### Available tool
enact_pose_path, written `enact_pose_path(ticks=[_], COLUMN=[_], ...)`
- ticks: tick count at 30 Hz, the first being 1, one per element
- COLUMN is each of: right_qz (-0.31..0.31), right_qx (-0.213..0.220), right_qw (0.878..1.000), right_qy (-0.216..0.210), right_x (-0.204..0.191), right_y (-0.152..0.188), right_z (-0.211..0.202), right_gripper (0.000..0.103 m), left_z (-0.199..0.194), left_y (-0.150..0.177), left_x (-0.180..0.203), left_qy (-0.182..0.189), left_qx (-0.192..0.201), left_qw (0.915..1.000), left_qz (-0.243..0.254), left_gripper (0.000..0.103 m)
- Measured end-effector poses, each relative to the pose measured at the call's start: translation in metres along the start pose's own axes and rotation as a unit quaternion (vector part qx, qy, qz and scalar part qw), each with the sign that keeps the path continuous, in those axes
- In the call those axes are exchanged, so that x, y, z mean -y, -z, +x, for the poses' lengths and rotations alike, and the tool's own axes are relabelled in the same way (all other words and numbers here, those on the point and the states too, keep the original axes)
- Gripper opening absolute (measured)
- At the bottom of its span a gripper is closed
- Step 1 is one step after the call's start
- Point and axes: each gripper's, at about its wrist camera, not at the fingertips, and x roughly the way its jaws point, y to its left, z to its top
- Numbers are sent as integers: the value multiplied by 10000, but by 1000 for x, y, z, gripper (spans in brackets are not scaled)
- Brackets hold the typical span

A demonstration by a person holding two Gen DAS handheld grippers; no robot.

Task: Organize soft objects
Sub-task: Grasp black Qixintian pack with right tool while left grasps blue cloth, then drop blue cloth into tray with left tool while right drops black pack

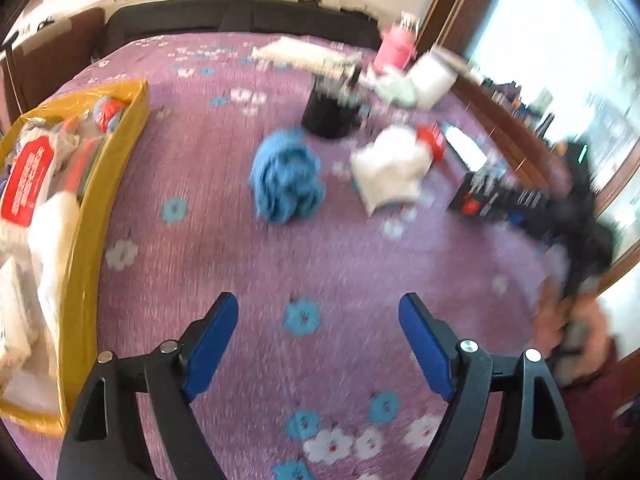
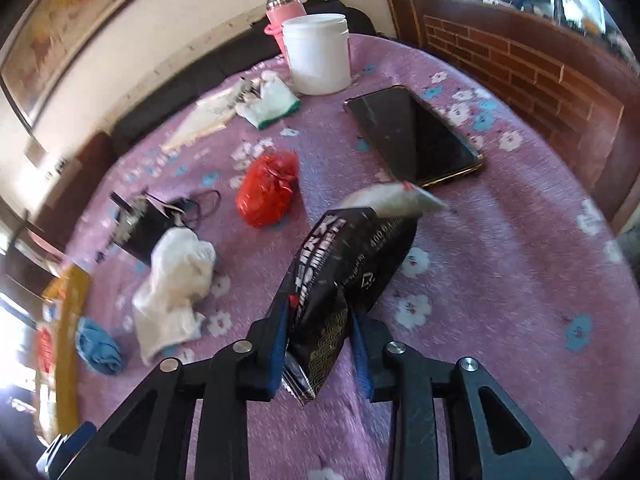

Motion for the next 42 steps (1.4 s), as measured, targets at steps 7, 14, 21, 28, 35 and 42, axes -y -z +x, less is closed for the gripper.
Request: enact_pose_path(ticks=[7,14,21,28,35,42], right_qz=[49,15,220,609,785,830], right_qx=[227,221,223,276,294,-166], right_qw=[9991,9987,9973,9936,9927,9960], right_qy=[-362,-465,-664,-906,-871,-294], right_x=[4,2,9,21,26,9], right_y=[2,6,5,3,-1,-23], right_z=[3,2,1,0,2,13], right_gripper=[52,65,67,68,68,74], left_z=[-10,21,93,77,15,-61], left_y=[-39,-69,-84,-78,-58,-39], left_x=[-29,-17,2,8,10,-23], left_qy=[148,-591,-1225,-1152,-638,-511], left_qx=[362,201,-383,-490,-89,401], left_qw=[9960,9976,9914,9915,9977,9979], left_qz=[-797,-311,268,364,229,-48], left_gripper=[98,98,98,34,35,35])
